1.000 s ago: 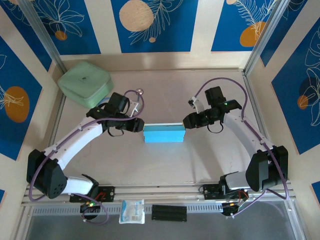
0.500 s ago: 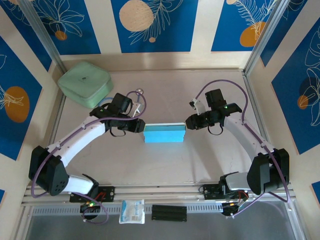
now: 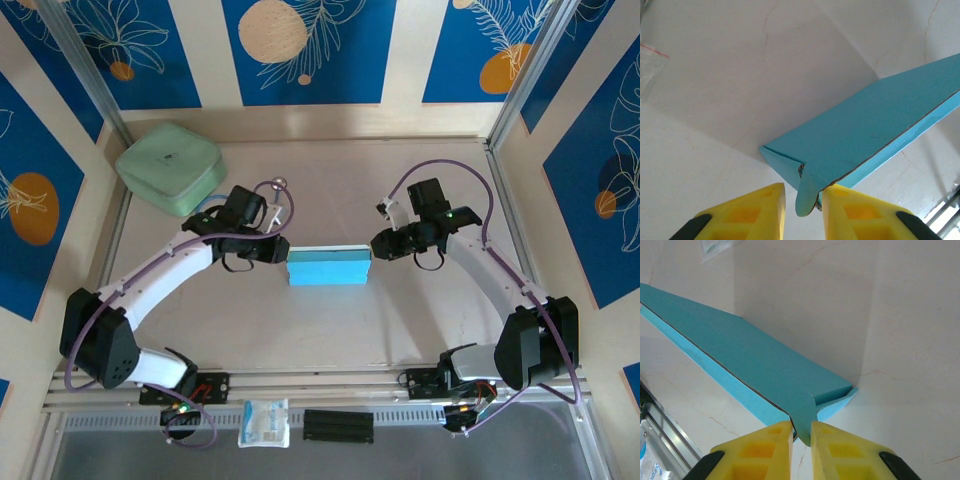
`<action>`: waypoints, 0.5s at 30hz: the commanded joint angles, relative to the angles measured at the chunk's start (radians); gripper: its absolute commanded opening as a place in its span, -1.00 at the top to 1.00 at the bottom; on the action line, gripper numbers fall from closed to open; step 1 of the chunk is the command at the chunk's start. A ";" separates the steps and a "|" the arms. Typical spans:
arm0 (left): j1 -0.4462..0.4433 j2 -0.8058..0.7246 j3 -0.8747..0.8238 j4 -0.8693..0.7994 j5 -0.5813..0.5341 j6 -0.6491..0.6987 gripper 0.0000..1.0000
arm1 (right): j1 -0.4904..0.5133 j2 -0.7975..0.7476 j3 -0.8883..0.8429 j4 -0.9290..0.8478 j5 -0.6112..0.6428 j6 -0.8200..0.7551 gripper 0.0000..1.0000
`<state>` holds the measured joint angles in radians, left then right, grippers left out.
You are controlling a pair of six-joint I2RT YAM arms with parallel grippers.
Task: Fold the paper box
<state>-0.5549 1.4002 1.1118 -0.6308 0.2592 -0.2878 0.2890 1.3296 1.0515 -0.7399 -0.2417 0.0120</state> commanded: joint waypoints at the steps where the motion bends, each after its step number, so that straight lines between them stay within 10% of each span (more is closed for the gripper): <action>1: -0.009 0.013 0.008 0.005 0.027 -0.019 0.54 | 0.005 -0.012 -0.012 0.010 -0.005 0.030 0.68; 15: -0.009 0.002 0.005 0.006 0.039 -0.034 0.77 | 0.004 0.004 -0.011 0.027 -0.042 0.150 0.80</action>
<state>-0.5549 1.4078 1.1118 -0.6281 0.2726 -0.3103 0.2890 1.3296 1.0515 -0.7185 -0.2436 0.1215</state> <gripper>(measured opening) 0.117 0.101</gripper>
